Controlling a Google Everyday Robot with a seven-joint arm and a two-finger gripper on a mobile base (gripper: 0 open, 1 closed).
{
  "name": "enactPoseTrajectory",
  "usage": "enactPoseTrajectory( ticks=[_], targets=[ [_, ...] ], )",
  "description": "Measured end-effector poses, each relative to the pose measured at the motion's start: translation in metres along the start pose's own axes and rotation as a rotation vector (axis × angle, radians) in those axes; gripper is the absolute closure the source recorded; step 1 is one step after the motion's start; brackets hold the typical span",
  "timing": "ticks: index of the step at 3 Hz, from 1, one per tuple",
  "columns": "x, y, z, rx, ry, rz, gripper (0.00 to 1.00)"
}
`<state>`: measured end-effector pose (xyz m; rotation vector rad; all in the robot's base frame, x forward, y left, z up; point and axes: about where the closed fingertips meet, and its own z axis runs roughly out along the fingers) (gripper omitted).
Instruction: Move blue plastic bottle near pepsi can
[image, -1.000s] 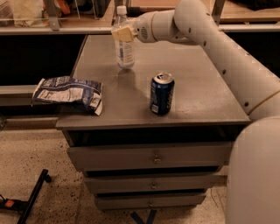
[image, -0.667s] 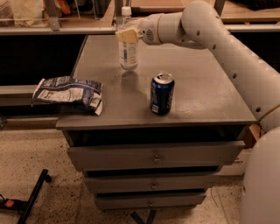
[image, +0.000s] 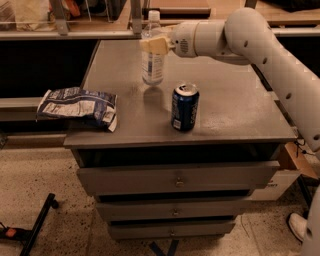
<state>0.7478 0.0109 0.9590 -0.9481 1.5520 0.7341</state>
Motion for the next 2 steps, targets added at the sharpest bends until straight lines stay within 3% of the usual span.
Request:
enactPoseTrajectory(
  ticks=[2],
  targets=[
    [0.002, 0.019, -0.03, -0.072, -0.013, -0.026, 1.0]
  ],
)
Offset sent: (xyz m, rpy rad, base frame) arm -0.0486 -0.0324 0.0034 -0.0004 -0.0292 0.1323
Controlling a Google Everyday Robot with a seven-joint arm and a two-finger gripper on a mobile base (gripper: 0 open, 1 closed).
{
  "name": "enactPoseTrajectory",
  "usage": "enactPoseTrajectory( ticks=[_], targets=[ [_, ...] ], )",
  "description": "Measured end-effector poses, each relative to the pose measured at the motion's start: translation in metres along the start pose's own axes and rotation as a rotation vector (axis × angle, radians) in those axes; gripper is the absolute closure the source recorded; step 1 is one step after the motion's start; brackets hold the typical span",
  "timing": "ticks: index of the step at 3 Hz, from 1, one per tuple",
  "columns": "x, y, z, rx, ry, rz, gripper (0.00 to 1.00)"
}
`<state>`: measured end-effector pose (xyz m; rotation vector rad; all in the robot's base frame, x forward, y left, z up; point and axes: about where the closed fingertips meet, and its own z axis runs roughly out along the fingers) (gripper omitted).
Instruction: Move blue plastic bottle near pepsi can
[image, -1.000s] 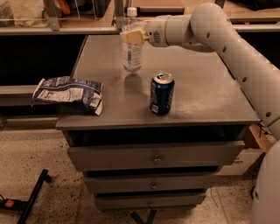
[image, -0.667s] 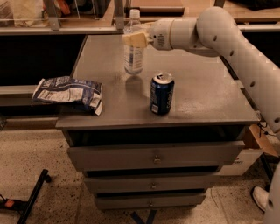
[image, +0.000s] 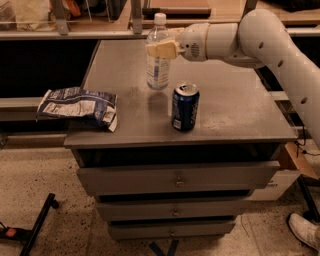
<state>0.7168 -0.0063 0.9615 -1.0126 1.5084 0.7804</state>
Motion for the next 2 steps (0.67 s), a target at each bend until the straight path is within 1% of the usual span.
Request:
enactPoseTrajectory(
  ticks=[1, 2],
  targets=[
    [0.0021, 0.011, -0.0068, -0.057, -0.001, -0.037, 1.0],
    [0.0056, 0.0159, -0.0135, -0.115, -0.004, -0.089, 1.0]
  ],
)
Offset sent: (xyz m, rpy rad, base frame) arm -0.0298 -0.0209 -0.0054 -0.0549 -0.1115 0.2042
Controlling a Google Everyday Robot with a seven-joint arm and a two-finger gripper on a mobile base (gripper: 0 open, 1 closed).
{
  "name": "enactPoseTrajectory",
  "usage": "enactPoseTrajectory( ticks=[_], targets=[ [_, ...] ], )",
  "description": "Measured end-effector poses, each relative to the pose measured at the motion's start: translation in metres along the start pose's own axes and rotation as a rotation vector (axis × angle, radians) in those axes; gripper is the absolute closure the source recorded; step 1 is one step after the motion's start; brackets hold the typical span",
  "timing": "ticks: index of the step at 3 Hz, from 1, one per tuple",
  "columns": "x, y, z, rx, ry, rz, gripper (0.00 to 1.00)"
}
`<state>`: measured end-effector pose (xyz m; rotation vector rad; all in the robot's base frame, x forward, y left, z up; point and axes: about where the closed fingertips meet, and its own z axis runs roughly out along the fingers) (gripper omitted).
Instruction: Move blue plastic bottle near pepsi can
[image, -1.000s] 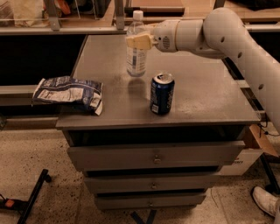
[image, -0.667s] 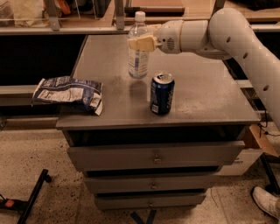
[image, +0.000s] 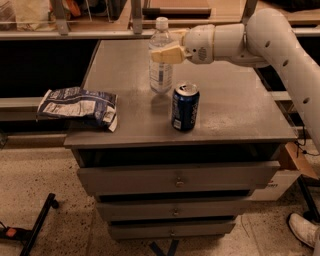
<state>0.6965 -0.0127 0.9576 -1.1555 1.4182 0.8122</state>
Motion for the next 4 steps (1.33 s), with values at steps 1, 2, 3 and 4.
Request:
enactPoseTrajectory(
  ticks=[1, 2, 3, 4],
  targets=[
    [0.003, 0.002, -0.005, -0.057, 0.008, -0.049, 1.0],
    [0.006, 0.005, -0.009, -0.121, 0.008, -0.082, 1.0],
    [0.01, 0.014, -0.015, -0.191, 0.007, -0.09, 1.0],
    [0.013, 0.02, -0.022, -0.231, 0.013, -0.087, 1.0]
  ],
)
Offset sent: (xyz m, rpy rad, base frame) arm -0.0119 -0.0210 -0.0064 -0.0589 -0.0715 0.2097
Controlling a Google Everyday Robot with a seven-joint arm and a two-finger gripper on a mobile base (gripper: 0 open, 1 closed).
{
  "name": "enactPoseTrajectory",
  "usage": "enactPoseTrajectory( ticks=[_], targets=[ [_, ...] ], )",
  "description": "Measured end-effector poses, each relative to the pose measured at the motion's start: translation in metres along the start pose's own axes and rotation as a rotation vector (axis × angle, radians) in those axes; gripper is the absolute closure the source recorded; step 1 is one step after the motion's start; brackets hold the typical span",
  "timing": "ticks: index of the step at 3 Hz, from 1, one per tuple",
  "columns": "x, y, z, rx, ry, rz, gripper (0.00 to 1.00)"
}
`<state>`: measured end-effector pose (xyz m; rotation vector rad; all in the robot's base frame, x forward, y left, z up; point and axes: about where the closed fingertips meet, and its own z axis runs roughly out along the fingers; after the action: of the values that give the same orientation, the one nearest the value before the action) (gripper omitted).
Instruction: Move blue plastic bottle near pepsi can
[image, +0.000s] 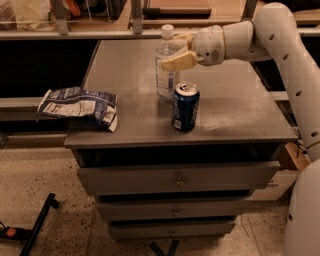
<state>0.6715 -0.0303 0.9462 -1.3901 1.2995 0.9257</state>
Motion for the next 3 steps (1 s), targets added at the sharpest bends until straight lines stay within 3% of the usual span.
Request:
enactPoseTrajectory(
  ticks=[1, 3],
  targets=[
    [0.0024, 0.0052, -0.0032, -0.021, 0.002, 0.002, 0.84],
    [0.009, 0.0113, -0.0032, -0.047, -0.002, -0.006, 0.36]
  ],
)
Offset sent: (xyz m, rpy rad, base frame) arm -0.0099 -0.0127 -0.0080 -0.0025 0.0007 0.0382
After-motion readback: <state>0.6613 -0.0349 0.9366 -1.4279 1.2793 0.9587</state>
